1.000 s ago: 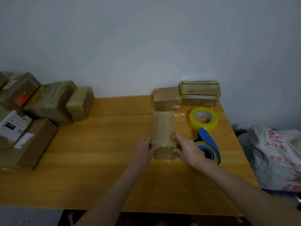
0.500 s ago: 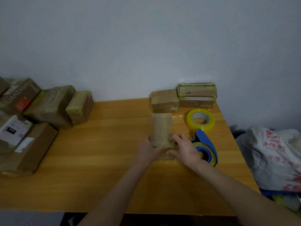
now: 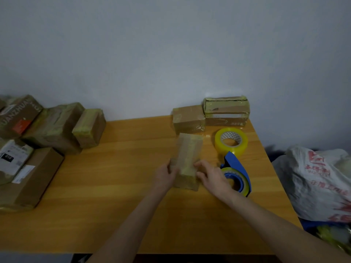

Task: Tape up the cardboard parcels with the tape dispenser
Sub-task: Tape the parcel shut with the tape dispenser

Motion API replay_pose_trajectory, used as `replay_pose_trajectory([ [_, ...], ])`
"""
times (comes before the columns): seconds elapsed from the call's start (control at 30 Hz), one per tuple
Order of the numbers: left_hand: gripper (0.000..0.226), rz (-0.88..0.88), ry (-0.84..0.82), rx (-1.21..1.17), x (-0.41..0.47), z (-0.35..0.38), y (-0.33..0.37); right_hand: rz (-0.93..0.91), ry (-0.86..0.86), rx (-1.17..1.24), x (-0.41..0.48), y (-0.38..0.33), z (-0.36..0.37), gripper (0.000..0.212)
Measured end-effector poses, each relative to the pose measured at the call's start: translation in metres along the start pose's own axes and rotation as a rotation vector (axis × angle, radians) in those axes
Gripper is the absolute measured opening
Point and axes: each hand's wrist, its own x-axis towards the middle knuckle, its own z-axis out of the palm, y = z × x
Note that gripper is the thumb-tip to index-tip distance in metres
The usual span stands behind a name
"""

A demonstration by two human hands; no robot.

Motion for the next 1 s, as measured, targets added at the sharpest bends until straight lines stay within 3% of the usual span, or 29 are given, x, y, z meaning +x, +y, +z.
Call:
replay_pose_trajectory([
  [0.1, 0.045, 0.095, 0.131, 0.297, 0.003, -0.013, -0.003, -0.025, -0.033, -0.027, -0.003, 0.007, -0.001, 0.029],
  [0.23, 0.110, 0.070, -0.158, 0.575, -0.001, 0.011, 0.022, 0.048, 0.162, -0.053, 0.012, 0.010, -0.013, 0.031],
  [0.33, 0.105, 0.130, -0.183, 0.716, 0.001, 0.017, 0.023, 0.094, 0.180, -0.124, 0.029, 0.009, -0.028, 0.052],
  [0.43, 0.104, 0.284, -0.284, 0.766, 0.005, 0.000, 0.009, 0.114, 0.053, -0.194, 0.046, 0.007, -0.036, 0.069],
  [0.57, 0.107, 0.409, -0.342, 0.810, 0.005, -0.017, -0.012, 0.190, -0.040, -0.130, 0.057, 0.004, -0.031, 0.069],
  [0.77, 0.099, 0.259, -0.158, 0.709, -0.006, -0.015, -0.022, 0.200, 0.072, -0.140, 0.057, 0.004, -0.030, 0.045],
  [0.87, 0.085, 0.122, 0.073, 0.481, -0.011, -0.017, -0.024, 0.221, 0.094, -0.149, 0.057, 0.004, -0.028, 0.034],
  [0.93, 0.075, -0.106, 0.206, 0.207, -0.006, -0.024, -0.023, 0.245, 0.078, -0.143, 0.059, 0.004, -0.028, 0.043],
  [1.0, 0.073, -0.355, 0.270, -0.035, 0.001, -0.024, -0.020, 0.266, 0.028, -0.108, 0.064, 0.004, -0.031, 0.069],
])
